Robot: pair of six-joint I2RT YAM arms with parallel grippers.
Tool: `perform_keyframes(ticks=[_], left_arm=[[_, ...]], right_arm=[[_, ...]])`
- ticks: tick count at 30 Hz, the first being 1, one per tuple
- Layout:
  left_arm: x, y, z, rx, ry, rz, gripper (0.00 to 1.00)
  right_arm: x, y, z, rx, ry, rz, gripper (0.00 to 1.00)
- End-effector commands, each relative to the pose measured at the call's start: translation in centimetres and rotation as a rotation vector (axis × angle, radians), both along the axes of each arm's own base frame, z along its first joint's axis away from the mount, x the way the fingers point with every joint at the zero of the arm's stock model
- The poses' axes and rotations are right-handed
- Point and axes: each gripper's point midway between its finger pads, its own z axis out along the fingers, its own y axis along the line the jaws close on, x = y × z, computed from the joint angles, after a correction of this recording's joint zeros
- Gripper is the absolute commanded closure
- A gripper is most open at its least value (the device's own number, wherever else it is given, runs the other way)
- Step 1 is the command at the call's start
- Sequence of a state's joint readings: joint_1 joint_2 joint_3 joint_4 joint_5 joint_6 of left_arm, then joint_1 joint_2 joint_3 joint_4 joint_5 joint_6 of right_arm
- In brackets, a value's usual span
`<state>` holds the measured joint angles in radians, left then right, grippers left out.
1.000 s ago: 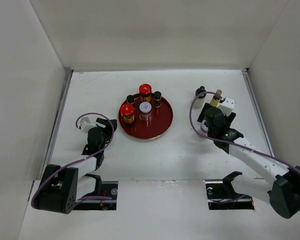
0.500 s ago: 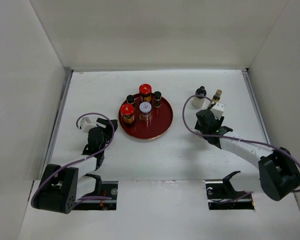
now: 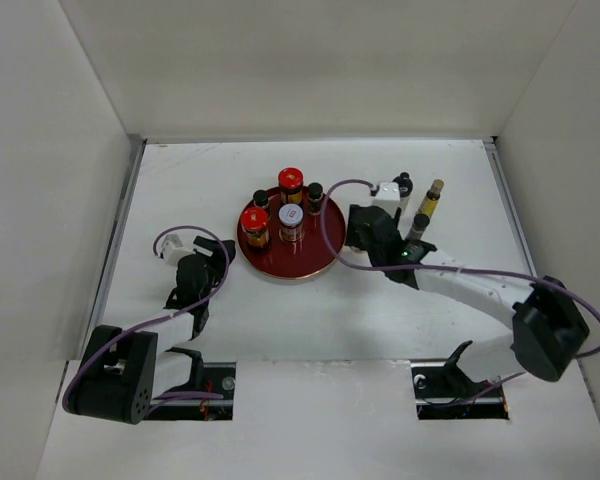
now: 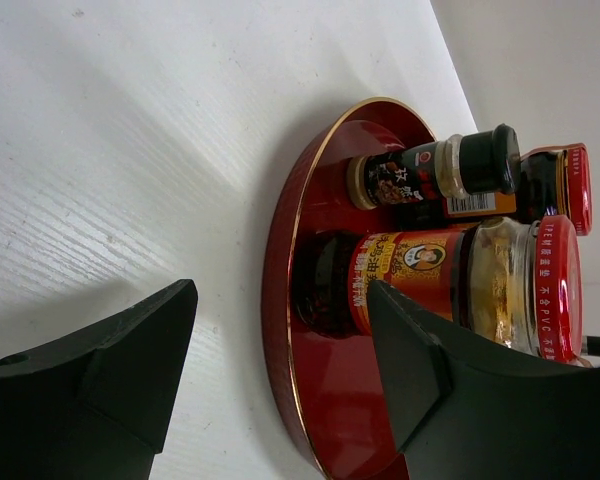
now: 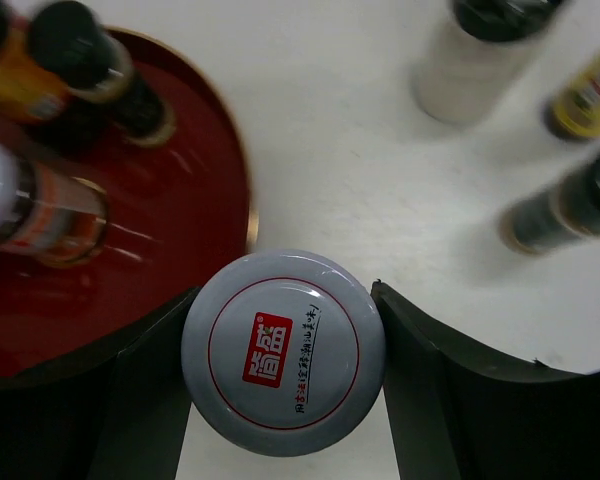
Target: Organize the condiment bottles
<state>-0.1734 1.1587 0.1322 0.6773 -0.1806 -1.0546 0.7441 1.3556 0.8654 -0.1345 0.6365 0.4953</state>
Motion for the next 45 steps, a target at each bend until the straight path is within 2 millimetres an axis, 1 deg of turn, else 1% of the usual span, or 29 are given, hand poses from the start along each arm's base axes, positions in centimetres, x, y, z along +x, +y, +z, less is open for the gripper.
perform_keyframes(ticks=[1,4,6,9,11,15,17,19,21,22,24,26,28,29,31,33,34,35,36,37,38,39,41,42,45], left_arm=[[1.3,0.0,2.5,-0.009,-0.084,0.004,0.33],[1.1,0.1,2.8,-0.007,-0.093,0.008,0.33],[1.1,0.1,2.9,-0.003,-0.096,0.01,0.33],[1.1,0.1,2.7,-0.009,-0.09,0.007,0.33],[1.1,0.2,2.9,-0.004,-0.098,0.01,0.33],[1.1,0.1,2.7,-0.007,-0.09,0.006,0.33],[1.1,0.1,2.9,-0.003,-0.095,0.008,0.33],[1.1,0.0,2.9,-0.002,-0.095,0.007,0.33],[1.1,0.0,2.7,-0.005,-0.09,0.004,0.33],[1.1,0.1,2.8,-0.006,-0.092,0.004,0.33],[1.1,0.2,2.9,-0.003,-0.098,0.011,0.33],[1.1,0.2,2.9,-0.001,-0.098,0.012,0.33],[1.1,0.2,2.8,-0.005,-0.095,0.009,0.33],[1.0,0.2,2.9,-0.005,-0.098,0.01,0.33],[1.1,0.2,3.1,-0.002,-0.103,0.012,0.33],[1.1,0.1,2.8,-0.003,-0.093,0.008,0.33],[1.1,0.0,2.8,-0.007,-0.092,0.003,0.33],[1.1,-0.2,2.7,-0.007,-0.09,-0.001,0.33],[1.2,-0.3,2.8,-0.007,-0.092,-0.005,0.33],[1.2,-0.4,2.8,-0.003,-0.093,-0.006,0.33],[1.3,-0.5,2.7,0.0,-0.089,-0.008,0.33],[1.3,-0.5,2.6,-0.001,-0.086,-0.007,0.33],[1.2,-0.7,2.6,-0.007,-0.087,-0.015,0.33],[1.2,-0.7,2.9,-0.006,-0.096,-0.013,0.33],[1.2,-0.5,2.9,0.001,-0.095,-0.003,0.33]], right_arm=[[4.3,5.9,6.1,0.103,-0.202,0.075,0.51],[6.3,9.1,5.8,0.112,-0.201,0.14,0.5],[7.5,10.5,5.3,0.122,-0.192,0.158,0.5],[9.4,11.4,3.8,0.114,-0.167,0.163,0.46],[10.4,11.7,2.8,0.11,-0.151,0.159,0.42],[11.2,12.5,1.0,0.11,-0.121,0.164,0.38],[11.3,12.5,0.3,0.105,-0.11,0.161,0.33],[11.2,12.4,0.3,0.106,-0.11,0.157,0.21],[10.9,12.1,1.2,0.109,-0.121,0.16,0.1],[10.6,11.9,1.8,0.112,-0.132,0.16,0.08],[9.8,11.2,3.8,0.135,-0.163,0.159,0.05],[8.9,9.7,5.5,0.151,-0.192,0.143,0.04],[8.1,7.1,6.9,0.158,-0.222,0.106,0.06],[7.6,5.5,7.3,0.159,-0.237,0.076,0.09],[6.7,1.3,7.7,0.153,-0.26,-0.013,0.15],[5.8,-3.6,7.6,0.142,-0.283,-0.131,0.2],[5.6,-5.5,7.6,0.135,-0.291,-0.179,0.2],[5.3,-8.1,7.3,0.119,-0.296,-0.244,0.2],[4.9,-10.2,6.9,0.104,-0.291,-0.298,0.19],[4.5,-12.1,6.4,0.093,-0.282,-0.346,0.17],[4.3,-13.4,5.9,0.086,-0.267,-0.382,0.14],[4.2,-14.4,5.5,0.08,-0.251,-0.405,0.13],[4.6,-15.3,4.2,0.057,-0.204,-0.42,0.12],[4.7,-15.4,3.5,0.046,-0.181,-0.42,0.12],[5.5,-14.9,1.8,0.03,-0.129,-0.403,0.12]])
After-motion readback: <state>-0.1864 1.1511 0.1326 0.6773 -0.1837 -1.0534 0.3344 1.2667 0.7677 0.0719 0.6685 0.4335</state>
